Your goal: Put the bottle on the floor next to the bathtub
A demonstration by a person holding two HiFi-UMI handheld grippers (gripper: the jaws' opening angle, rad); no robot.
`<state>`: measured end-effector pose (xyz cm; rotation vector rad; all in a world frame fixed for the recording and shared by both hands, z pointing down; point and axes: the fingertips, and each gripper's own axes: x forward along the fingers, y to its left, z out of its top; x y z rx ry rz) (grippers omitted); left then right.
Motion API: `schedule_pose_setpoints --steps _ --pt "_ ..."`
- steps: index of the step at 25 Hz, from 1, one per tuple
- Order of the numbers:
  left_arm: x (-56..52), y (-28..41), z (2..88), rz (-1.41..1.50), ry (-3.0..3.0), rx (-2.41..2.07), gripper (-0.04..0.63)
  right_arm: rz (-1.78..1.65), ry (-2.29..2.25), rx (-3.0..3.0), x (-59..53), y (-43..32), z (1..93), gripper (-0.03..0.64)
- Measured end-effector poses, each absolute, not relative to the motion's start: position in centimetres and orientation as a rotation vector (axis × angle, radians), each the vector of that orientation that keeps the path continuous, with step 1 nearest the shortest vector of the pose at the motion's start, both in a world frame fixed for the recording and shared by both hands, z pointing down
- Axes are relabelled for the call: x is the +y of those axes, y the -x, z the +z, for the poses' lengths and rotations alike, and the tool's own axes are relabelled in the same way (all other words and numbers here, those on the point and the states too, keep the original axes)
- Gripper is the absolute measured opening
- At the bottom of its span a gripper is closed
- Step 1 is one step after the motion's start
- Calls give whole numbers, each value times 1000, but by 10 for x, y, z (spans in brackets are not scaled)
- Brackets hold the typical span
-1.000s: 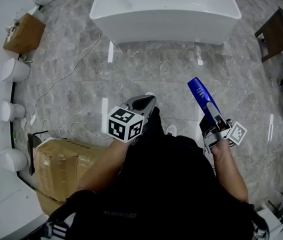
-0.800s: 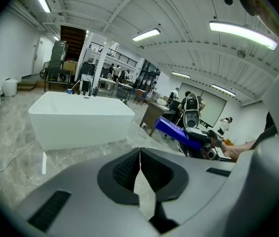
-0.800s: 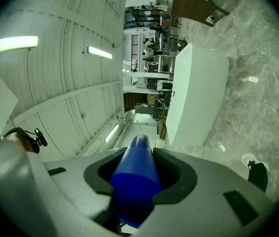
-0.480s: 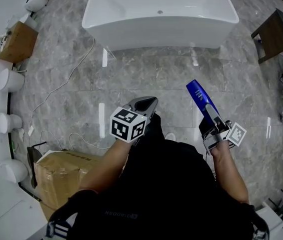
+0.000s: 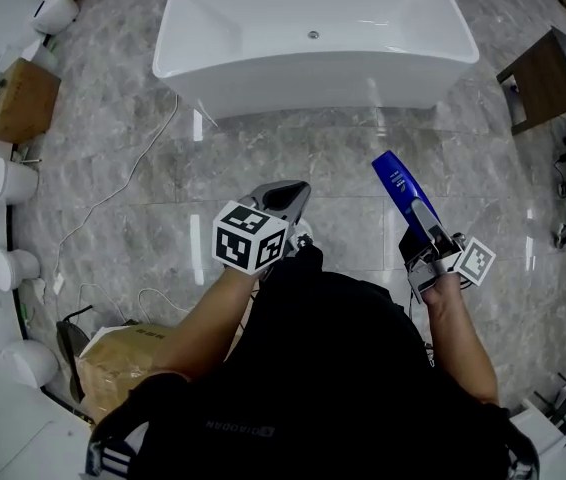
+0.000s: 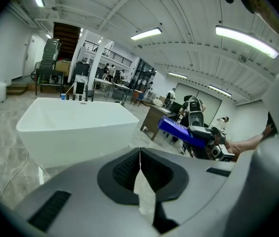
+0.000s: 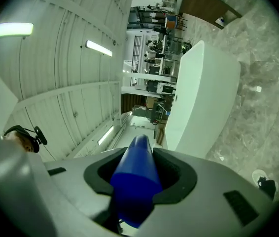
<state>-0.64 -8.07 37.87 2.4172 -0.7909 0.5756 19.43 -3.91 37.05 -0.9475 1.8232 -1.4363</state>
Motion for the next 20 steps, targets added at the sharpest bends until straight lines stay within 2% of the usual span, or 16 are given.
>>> schedule_pose_setpoints --steps 7,20 --pt "-153 35 381 577 -2442 -764 17 -1399 1016 1813 -100 -174 379 170" --pt "-223 62 425 614 -2372 -745 17 -1503 1222 1815 -162 -169 428 170"
